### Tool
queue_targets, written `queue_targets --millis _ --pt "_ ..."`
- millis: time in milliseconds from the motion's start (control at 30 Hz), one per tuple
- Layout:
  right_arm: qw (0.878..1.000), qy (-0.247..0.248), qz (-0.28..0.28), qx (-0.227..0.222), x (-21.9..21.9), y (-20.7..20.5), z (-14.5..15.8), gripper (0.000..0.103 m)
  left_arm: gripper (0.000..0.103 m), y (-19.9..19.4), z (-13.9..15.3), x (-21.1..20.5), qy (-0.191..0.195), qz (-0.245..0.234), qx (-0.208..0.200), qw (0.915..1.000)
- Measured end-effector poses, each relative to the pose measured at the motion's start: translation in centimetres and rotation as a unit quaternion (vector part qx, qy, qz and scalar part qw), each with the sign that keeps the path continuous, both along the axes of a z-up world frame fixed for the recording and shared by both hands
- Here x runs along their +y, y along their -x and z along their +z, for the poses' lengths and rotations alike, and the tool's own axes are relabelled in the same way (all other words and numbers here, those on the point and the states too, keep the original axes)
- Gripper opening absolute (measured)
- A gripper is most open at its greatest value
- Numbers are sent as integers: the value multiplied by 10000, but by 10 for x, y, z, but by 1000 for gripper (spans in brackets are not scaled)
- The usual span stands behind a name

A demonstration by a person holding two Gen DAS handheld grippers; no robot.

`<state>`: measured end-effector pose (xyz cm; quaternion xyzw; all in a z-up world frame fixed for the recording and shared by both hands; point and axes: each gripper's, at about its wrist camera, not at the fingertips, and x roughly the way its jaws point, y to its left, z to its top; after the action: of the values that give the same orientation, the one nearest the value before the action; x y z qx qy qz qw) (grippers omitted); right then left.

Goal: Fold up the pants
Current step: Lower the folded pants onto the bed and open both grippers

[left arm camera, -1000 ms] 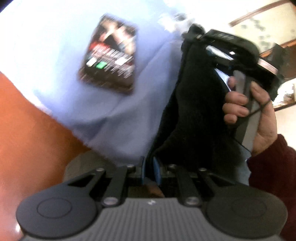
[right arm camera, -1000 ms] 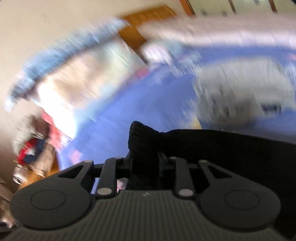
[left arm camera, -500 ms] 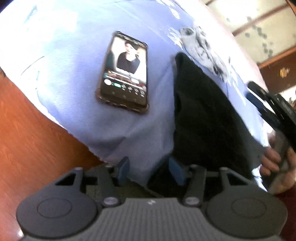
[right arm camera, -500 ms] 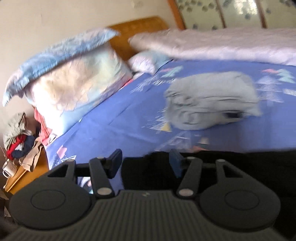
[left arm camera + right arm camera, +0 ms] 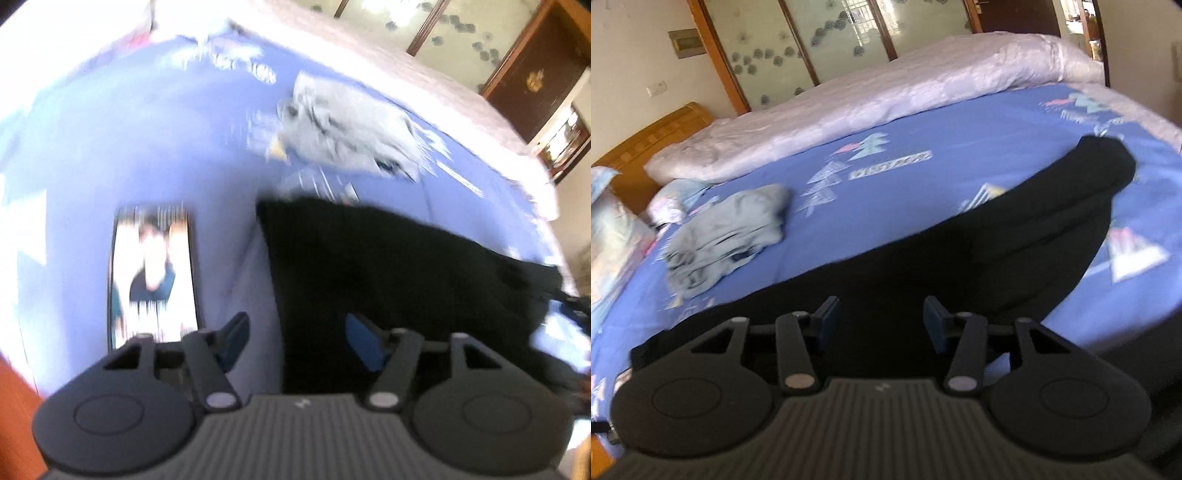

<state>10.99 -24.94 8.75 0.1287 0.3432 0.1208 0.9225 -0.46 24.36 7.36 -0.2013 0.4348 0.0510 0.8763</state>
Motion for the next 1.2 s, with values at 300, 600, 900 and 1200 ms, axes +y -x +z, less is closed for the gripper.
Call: queue_targets --millis 300,600,900,1200 --pt "9897 -626 26 1288 59 -90 -41 59 74 -102 -28 -4 -422 173 261 9986" --pt "9940 361 -383 955 102 -117 -57 3 32 -121 -50 -6 -527 218 343 9978" --pt "9989 -276 -324 213 101 -141 -33 3 31 -128 -44 8 -485 693 87 9964" --pt "9933 -1088 -229 320 43 -110 -24 36 53 -111 -37 6 -791 515 89 9955"
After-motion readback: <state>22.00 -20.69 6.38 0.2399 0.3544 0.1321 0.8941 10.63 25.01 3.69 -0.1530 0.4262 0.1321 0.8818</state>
